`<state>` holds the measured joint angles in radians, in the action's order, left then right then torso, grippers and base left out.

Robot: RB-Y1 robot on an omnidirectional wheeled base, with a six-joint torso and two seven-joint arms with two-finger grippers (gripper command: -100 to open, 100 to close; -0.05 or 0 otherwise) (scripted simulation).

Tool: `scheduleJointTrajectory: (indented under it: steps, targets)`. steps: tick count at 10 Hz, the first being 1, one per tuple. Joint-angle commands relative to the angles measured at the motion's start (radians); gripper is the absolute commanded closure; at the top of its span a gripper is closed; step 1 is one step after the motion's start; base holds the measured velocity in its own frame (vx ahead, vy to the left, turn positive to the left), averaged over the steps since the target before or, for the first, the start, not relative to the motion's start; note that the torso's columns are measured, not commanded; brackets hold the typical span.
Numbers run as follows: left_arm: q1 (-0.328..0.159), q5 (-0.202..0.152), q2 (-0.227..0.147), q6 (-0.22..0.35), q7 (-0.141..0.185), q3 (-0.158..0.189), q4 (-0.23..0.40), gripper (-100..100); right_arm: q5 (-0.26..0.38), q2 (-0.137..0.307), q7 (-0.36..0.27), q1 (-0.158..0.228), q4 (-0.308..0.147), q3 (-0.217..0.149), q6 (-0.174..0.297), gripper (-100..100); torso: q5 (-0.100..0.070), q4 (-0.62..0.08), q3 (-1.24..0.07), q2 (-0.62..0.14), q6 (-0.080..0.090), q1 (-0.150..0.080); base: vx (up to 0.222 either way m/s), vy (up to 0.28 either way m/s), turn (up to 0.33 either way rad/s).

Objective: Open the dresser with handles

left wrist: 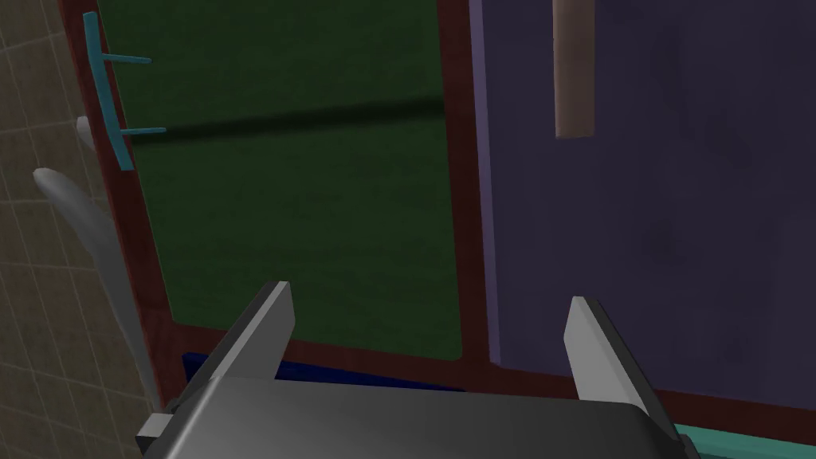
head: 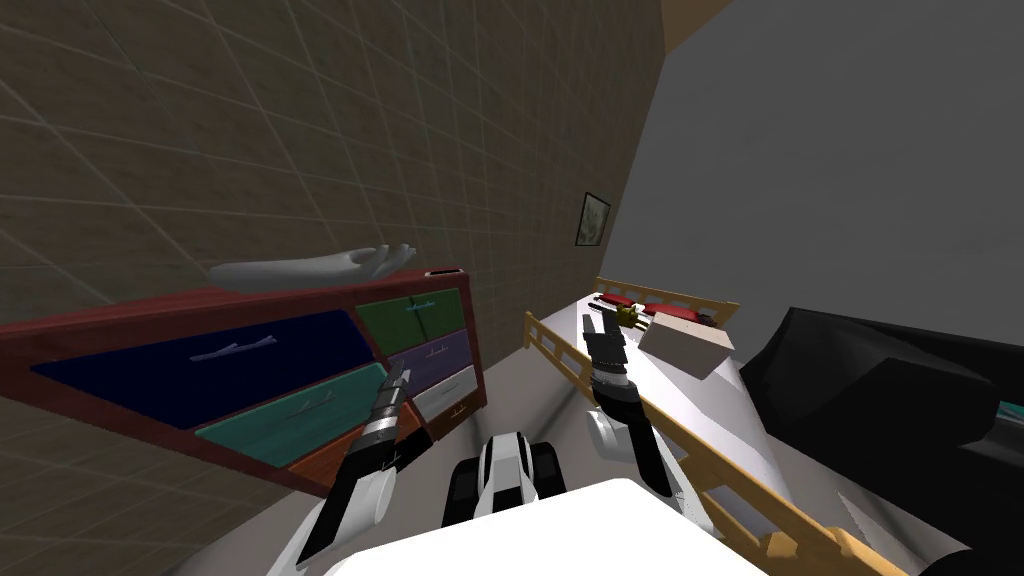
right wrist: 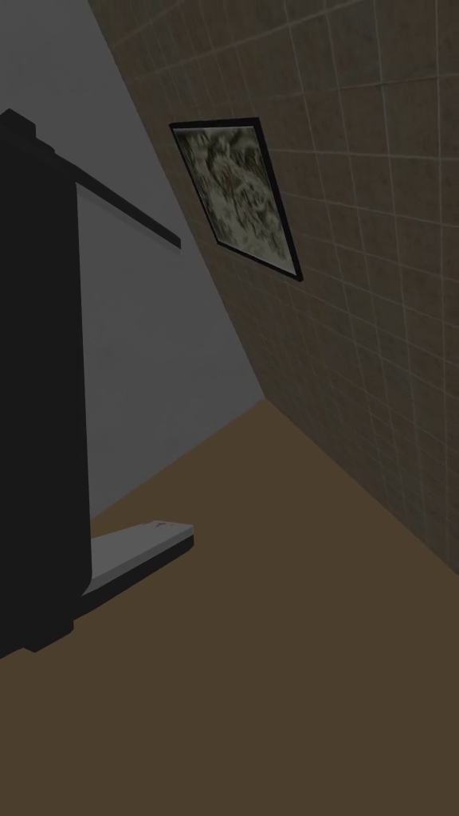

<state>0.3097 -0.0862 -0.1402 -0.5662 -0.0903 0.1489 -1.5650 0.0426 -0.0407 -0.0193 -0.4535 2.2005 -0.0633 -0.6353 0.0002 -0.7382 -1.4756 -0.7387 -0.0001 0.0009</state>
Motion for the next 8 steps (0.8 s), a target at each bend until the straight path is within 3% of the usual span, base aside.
scheduleJointTrajectory:
  steps: [1, 5, 6, 8]
  targets:
    - [-0.017, 0.000, 0.030, -0.005, -0.001, 0.009, 0.067, -100, 0.000, 0.000, 0.000, 0.000, 0.000, 0.000, 0.000, 0, 0.000, 0.000, 0.000, 0.000, 0.000, -0.001, 0.109, -0.054, 0.025]
    - [-0.035, 0.001, 0.142, -0.004, -0.003, 0.019, 0.135, -100, 0.000, 0.000, 0.000, 0.000, 0.000, 0.000, 0.000, 0, 0.000, 0.000, 0.001, -0.001, 0.000, 0.000, 0.093, -0.060, 0.017]
    - [-0.036, 0.001, 0.157, -0.004, -0.003, 0.020, 0.139, -100, 0.000, 0.000, 0.000, 0.000, 0.000, 0.000, 0.000, 0, 0.000, -0.001, 0.002, -0.003, 0.000, 0.001, 0.022, -0.011, -0.001]
    - [-0.046, -0.001, 0.142, 0.028, -0.003, 0.025, 0.115, -100, 0.000, 0.000, 0.000, 0.000, 0.000, 0.000, 0.000, 0, 0.000, -0.001, 0.001, -0.002, 0.000, 0.001, 0.026, 0.001, -0.001]
